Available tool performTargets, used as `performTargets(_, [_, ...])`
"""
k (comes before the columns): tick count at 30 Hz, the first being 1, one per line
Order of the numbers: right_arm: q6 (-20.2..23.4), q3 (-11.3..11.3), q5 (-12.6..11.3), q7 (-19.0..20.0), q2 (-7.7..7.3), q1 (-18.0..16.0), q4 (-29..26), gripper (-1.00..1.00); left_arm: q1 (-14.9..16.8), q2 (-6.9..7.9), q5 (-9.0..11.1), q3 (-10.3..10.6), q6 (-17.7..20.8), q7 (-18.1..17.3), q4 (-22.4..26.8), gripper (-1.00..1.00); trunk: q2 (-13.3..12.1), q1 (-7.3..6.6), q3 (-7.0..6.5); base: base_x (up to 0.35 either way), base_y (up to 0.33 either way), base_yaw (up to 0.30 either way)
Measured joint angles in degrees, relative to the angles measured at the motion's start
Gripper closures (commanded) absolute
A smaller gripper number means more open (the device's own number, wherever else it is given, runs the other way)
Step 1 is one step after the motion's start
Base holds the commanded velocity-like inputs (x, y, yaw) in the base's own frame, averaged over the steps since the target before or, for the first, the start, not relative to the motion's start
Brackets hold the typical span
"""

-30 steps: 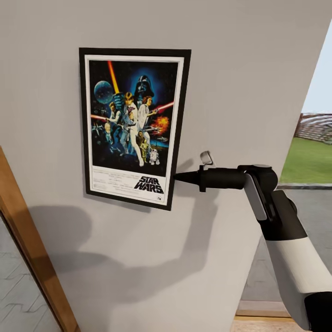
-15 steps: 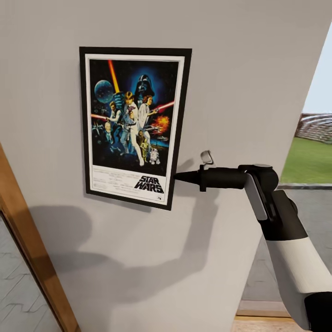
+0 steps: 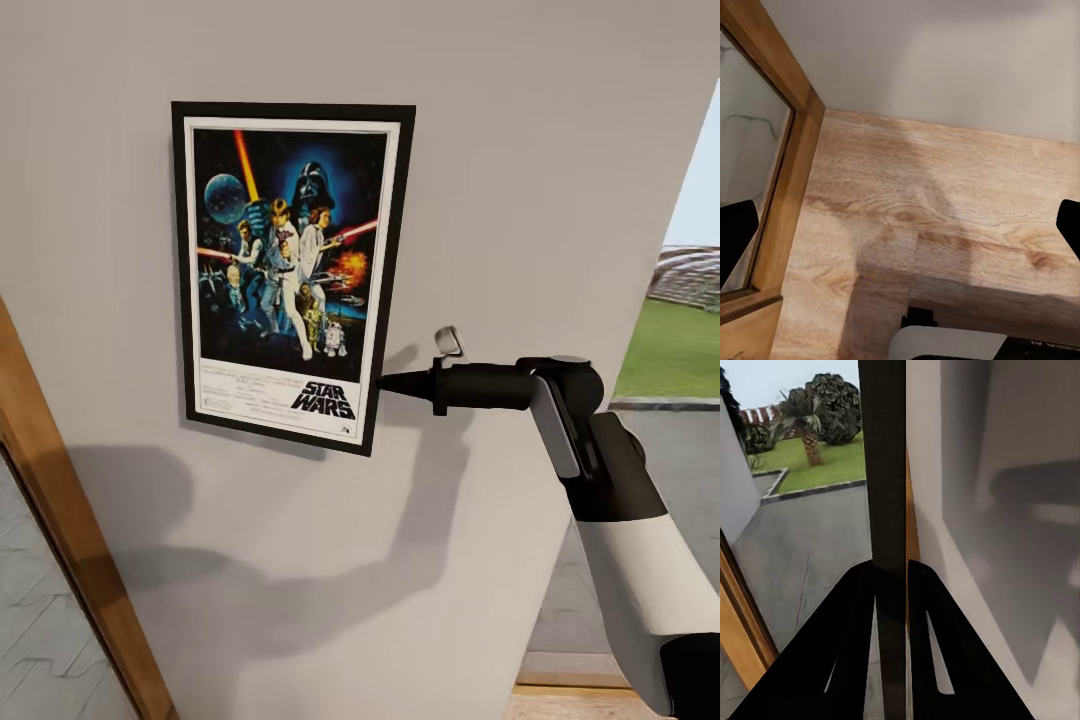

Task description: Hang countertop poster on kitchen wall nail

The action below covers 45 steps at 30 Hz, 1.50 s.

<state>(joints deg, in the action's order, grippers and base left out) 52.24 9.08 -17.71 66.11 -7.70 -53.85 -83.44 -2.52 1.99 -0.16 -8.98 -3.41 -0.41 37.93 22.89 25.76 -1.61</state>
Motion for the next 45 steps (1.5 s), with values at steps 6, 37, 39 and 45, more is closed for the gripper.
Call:
performTargets(6, [0.0,0.0,0.0,0.0,0.0,0.0,-0.1,1.0,0.0,0.0,0.0,0.0,0.0,0.0,0.0,-1.0,0.0,0.0,0.0,0.0,0.0,0.0])
performTargets(37, [0.0,-0.1,0.0,0.0,0.0,0.0,-0.2,1.0,0.0,0.04,0.0,0.0,0.0,-0.1,0.0,-1.0,0.0,-0.01,0.0,0.014,0.0,0.0])
performTargets(39, [0.0,-0.1,0.1,0.0,0.0,0.0,-0.2,1.0,0.0,0.04,0.0,0.0,0.0,-0.1,0.0,-1.0,0.0,0.0,0.0,0.078,0.0,0.0])
performTargets(45, [0.0,-0.1,0.0,0.0,0.0,0.0,-0.2,1.0,0.0,0.04,0.0,0.0,0.0,0.0,0.0,-1.0,0.0,0.0,0.0,0.025,0.0,0.0])
